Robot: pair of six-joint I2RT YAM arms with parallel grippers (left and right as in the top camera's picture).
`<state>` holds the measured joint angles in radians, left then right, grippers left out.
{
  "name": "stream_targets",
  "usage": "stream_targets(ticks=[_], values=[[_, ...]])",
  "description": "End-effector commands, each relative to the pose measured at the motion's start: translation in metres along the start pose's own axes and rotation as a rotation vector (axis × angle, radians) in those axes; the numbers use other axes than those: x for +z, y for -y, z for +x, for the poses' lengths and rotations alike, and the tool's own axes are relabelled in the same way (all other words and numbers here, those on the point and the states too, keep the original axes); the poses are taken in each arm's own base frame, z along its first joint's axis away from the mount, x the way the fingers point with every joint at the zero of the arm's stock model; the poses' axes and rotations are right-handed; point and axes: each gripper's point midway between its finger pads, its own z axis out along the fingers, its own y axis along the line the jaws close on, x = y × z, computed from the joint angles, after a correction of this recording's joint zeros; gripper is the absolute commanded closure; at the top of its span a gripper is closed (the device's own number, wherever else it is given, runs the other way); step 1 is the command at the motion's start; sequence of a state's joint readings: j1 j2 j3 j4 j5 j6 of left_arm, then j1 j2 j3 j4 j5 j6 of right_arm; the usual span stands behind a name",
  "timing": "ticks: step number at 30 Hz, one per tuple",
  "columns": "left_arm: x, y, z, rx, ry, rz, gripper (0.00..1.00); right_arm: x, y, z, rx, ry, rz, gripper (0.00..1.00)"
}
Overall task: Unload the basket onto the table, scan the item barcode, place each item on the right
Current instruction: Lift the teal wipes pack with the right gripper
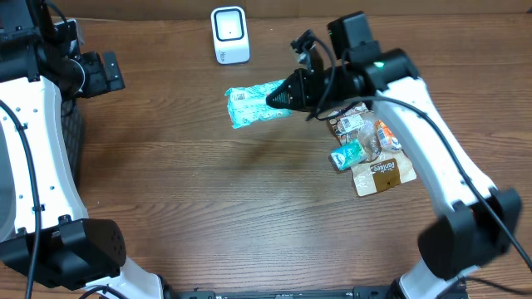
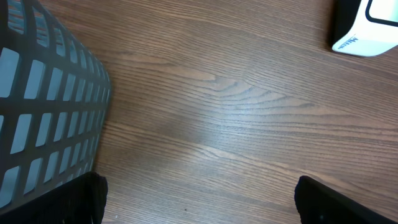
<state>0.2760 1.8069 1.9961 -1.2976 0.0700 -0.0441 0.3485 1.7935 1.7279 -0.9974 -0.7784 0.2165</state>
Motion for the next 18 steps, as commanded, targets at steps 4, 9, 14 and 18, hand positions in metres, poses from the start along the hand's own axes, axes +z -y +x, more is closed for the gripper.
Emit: stream_targets(ticks=[4,9,14,18], values=[[0.004,-0.002,0.000,0.018,-0.009,-0.004,0.00,-0.031,-0.023,0.002,-0.059,0.064,0.029,0.96],[0.004,-0.002,0.000,0.018,-0.008,-0.004,0.00,-0.040,-0.031,0.007,-0.063,0.072,0.026,0.96],[0.004,-0.002,0.000,0.018,-0.009,-0.004,0.00,-0.043,-0.033,0.010,-0.058,0.068,0.028,0.96],[0.004,-0.002,0.000,0.018,-0.008,-0.004,0.01,-0.043,-0.033,0.012,-0.054,0.064,0.030,0.96]])
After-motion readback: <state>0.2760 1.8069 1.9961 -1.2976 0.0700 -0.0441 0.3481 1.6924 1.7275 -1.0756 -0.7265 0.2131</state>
